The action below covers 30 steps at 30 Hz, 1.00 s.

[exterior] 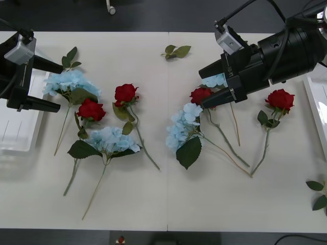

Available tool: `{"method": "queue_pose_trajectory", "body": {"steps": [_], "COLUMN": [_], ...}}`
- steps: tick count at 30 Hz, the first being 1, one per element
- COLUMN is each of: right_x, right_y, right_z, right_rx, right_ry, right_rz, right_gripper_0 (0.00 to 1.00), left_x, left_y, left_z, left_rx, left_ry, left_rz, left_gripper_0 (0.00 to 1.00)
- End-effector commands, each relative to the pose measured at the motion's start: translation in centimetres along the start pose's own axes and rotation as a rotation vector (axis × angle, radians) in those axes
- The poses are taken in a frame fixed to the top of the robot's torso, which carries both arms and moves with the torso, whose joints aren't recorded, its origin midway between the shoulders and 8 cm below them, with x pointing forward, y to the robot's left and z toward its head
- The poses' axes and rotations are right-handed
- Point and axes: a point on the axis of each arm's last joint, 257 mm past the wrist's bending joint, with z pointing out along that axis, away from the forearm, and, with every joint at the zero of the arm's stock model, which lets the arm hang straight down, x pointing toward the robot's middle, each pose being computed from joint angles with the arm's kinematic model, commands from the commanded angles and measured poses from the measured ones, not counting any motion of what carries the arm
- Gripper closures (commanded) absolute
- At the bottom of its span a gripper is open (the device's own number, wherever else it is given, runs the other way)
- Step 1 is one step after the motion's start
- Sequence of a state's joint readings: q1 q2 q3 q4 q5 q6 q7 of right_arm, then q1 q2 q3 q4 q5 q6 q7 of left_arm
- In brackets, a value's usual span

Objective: Put the red flowers into the right box and the blue flowers into the left box

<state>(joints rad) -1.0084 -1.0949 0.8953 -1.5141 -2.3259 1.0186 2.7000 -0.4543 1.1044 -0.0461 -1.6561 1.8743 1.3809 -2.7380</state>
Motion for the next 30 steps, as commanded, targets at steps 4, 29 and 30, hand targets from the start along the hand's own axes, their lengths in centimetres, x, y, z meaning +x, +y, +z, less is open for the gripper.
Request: {"method": "queue_pose_trajectory", "body": {"steps": [4,29,30], "right_x": [2.9,4.0,4.5], "right_y": [2.5,0.3,0.2], "right_z": [2.4,-8.4,-8.8], "right_rx": [-0.075,0.171,0.199], "right_ry": [0.014,0.404,0.419], "right_rz": [0.066,1.072,1.13], "right_gripper_0": [0.0,0.0,0.0], "left_x": [-1.6,8.1,8.5], "left_y": [0.8,6.6,6.8], "left_z": [-1.5,-7.4,-7.6], "left_rx": [-0.025,-0.334,-0.352], "left_ry": [-0.014,0.313,0.324], "left_rz": [-0.006,-0.507,-0.53], "left_gripper_0": [0.0,0.0,0.0]}}
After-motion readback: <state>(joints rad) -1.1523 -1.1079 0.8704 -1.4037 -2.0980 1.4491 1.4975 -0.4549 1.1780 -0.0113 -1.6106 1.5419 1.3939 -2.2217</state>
